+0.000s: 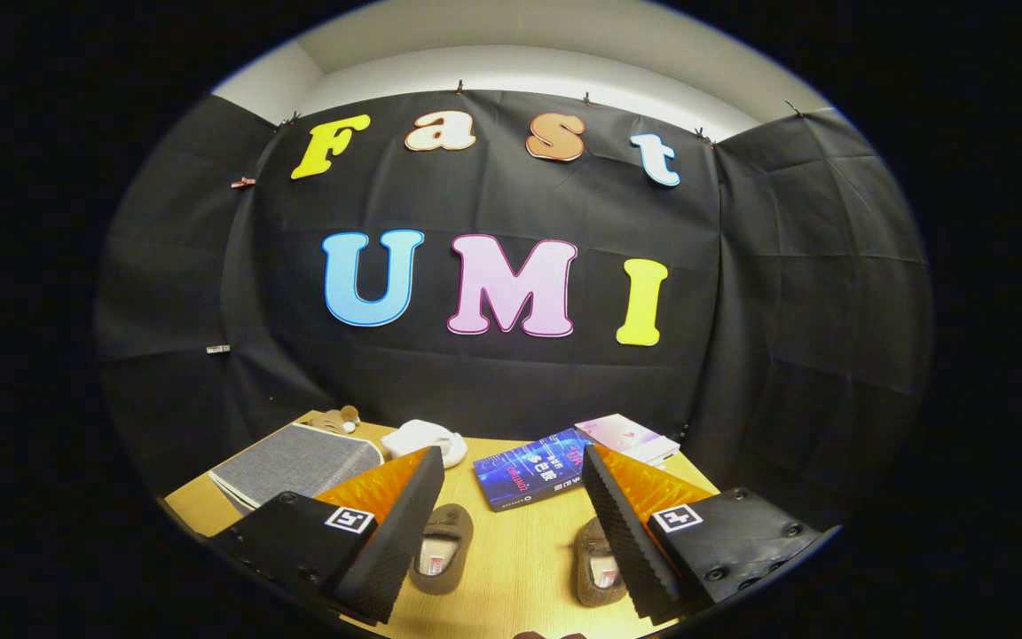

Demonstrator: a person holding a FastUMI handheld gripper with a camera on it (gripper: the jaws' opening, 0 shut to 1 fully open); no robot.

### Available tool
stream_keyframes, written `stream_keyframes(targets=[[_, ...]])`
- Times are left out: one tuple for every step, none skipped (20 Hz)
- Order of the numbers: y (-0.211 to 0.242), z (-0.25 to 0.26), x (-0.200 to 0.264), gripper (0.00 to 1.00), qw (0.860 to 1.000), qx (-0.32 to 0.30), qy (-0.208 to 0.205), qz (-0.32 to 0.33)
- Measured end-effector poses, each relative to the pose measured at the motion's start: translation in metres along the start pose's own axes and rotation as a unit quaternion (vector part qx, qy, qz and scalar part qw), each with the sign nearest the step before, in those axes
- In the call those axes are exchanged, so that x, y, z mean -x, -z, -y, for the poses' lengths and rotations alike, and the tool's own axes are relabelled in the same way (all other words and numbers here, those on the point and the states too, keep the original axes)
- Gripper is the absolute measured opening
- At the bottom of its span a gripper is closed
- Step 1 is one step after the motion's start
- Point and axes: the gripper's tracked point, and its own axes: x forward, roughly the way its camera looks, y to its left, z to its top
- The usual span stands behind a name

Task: Open the storage box then place both shoes into the box .Put the left shoe in first, then the right shoe, with the right side of both shoes facing outward in a uniform manner.

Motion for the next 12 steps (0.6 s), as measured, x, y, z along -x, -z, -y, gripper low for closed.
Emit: stream_keyframes(targets=[[0.001, -0.001, 0.0, 0.97, 1.0, -0.002, -0.001, -0.001], [0.003, 0.0, -0.001, 0.97, 1.0, -0.004, -0.002, -0.003], [0.007, 0.0, -0.002, 0.97, 1.0, -0.005, -0.003, -0.009], [0.011, -0.001, -0.002, 0.97, 1.0, -0.008, -0.006, -0.015], [0.014, -0.003, -0.002, 0.97, 1.0, -0.01, -0.008, -0.022], [0.015, -0.006, -0.004, 0.97, 1.0, -0.011, -0.014, -0.026], [0.018, -0.01, -0.008, 0.97, 0.999, -0.009, -0.022, -0.028], [0.021, -0.012, -0.01, 0.97, 0.999, -0.009, -0.028, -0.03], [0.024, -0.015, -0.014, 0.97, 0.999, -0.009, -0.036, -0.034], [0.029, -0.02, -0.018, 0.97, 0.998, -0.013, -0.048, -0.039], [0.035, -0.027, -0.023, 0.97, 0.997, -0.018, -0.062, -0.05], [0.043, -0.034, -0.028, 0.97, 0.995, -0.024, -0.078, -0.064]])
